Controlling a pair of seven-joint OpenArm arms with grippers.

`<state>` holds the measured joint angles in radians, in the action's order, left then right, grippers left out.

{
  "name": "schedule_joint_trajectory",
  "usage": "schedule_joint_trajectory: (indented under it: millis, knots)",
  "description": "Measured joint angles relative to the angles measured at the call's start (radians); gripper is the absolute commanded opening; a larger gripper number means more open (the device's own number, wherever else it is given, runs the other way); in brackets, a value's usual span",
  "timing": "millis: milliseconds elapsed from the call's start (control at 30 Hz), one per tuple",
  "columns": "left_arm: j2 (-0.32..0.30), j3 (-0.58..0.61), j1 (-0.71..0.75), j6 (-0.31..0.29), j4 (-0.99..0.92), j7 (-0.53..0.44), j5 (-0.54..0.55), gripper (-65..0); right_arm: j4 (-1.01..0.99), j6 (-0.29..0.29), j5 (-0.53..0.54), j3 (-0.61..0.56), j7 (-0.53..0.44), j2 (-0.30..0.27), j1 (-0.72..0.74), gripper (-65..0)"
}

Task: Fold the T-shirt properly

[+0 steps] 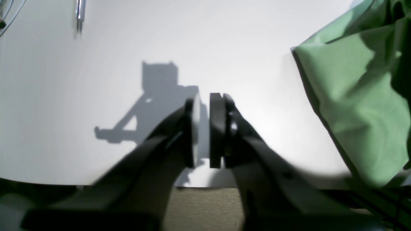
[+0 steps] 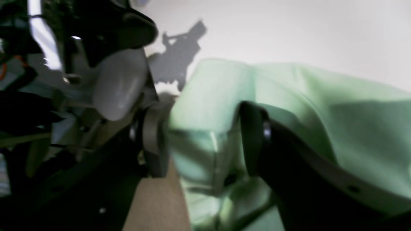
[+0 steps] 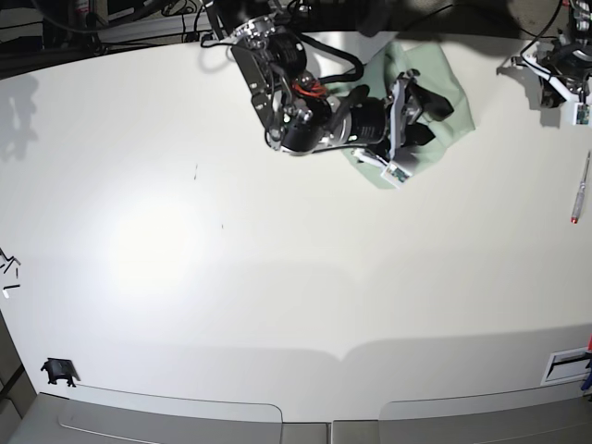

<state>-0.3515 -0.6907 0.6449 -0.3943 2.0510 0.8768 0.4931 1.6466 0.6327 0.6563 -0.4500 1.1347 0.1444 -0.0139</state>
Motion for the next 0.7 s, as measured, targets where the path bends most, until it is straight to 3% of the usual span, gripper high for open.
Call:
schedule_joint_trajectory:
  millis: [167, 300, 467, 567, 633, 700]
  knots:
    - [0.0, 0.0, 0.0, 0.0, 0.0, 0.0, 0.0, -52.0, 0.0, 0.042, 0.177, 0.0, -0.009, 0.0, 0.004, -33.4]
    - [0.0, 0.0, 0.0, -0.002, 0.0, 0.0, 0.0, -52.0, 0.0, 0.053, 0.182, 0.0, -0.007, 0.0, 0.006, -33.4]
    - [0.0, 0.0, 0.0, -0.001, 0.0, 0.0, 0.018, -52.0, 0.0, 0.038, -0.038, 0.043, -0.051, 0.003, 0.074, -33.6]
    - [0.0, -0.003, 0.0, -0.01, 0.0, 0.008, 0.174, -52.1, 0.0, 0.018, -0.137, 0.116, -0.074, 0.003, 0.109, -34.0]
    - [0.008, -0.002, -0.001, -0.097, 0.002, 0.006, 0.278, -53.0, 0.0, 0.018, -0.167, 0.173, -0.08, 0.003, 0.128, -41.6]
    - [0.032, -0.002, -0.003, -0.164, 0.003, 0.005, 0.358, -56.6, 0.0, 0.017, -0.185, 0.232, -0.08, 0.003, 0.148, -59.5]
